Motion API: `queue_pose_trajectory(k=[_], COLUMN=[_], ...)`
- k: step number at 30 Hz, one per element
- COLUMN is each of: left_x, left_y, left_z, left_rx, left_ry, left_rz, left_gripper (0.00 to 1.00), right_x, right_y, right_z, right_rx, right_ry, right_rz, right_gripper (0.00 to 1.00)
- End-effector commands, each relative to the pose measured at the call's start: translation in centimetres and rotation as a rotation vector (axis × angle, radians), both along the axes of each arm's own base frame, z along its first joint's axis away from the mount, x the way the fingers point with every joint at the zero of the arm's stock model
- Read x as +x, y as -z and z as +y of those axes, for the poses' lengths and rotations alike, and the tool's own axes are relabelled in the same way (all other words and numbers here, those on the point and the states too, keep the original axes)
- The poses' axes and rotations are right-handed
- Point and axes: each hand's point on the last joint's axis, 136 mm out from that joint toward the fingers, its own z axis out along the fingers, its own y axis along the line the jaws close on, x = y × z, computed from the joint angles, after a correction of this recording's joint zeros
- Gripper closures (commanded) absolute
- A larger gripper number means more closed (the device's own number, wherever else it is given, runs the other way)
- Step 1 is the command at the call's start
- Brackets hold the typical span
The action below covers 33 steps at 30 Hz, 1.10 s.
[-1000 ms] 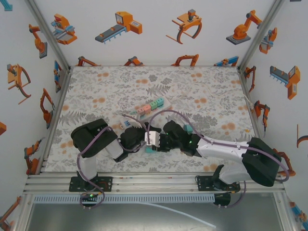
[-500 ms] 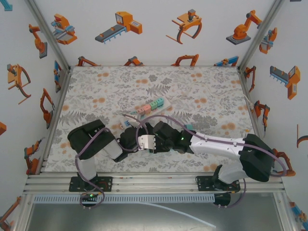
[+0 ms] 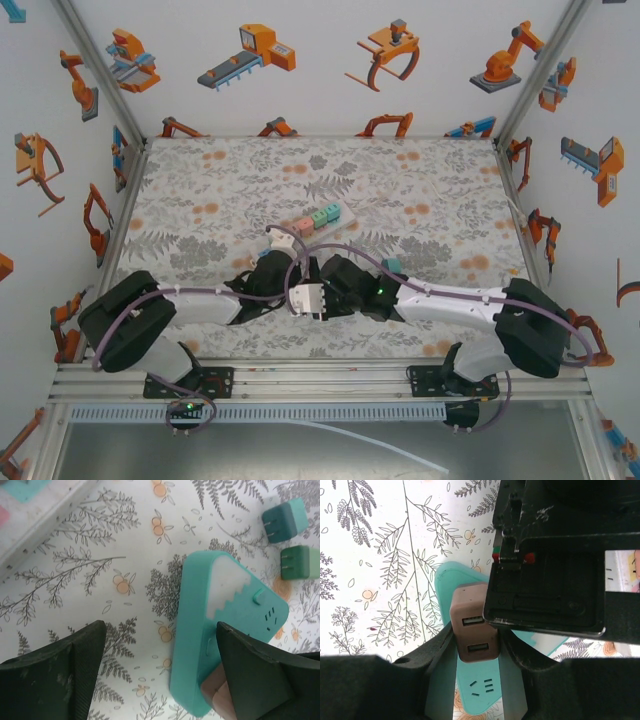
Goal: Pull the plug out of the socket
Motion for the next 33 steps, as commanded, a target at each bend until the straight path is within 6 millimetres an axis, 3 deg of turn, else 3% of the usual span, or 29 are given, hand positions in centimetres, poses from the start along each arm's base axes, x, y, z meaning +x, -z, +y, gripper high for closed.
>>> queue_pose_trajectory(k=[1,8,13,18,24,31,33], left_x=[-5.2,-8.0,-10.0,-11.2,-12.2,-12.2,-12.1], left_y=[7.3,8.4,10.2,12.6,14.6,15.2,15.2], left_z=[4.9,5.5,5.9,7.8,10.3,10.6,10.7], left_rx=[0.304,0.306,0.316,0.389,0.485,0.497,0.504], left_ry=[0.087,0.145,0.175,0.146,0.112,0.106,0.101], left_rz=[0.275,0.424,0.522,0.585,0.617,0.617,0.61], left_gripper=[0.21,0.3,0.31,0.32,0.37,0.37,0.37], right_x=[0.4,1.4,1.8,1.3,3.6,4.0,4.1], right_y=[-0.4,-0.3,-1.3,-4.7,-8.7,-7.6,-8.3], right_z=[0.3,0.0,1.1,2.5,2.1,0.9,0.7], right_rx=[0.029,0.013,0.078,0.207,0.393,0.299,0.334], right_ry=[-0.004,0.032,0.051,0.055,0.196,0.157,0.173], right_rz=[-0.028,-0.061,-0.065,-0.023,-0.065,-0.165,-0.177], right_gripper=[0.99,0.98,0.98,0.98,0.97,1.0,1.0])
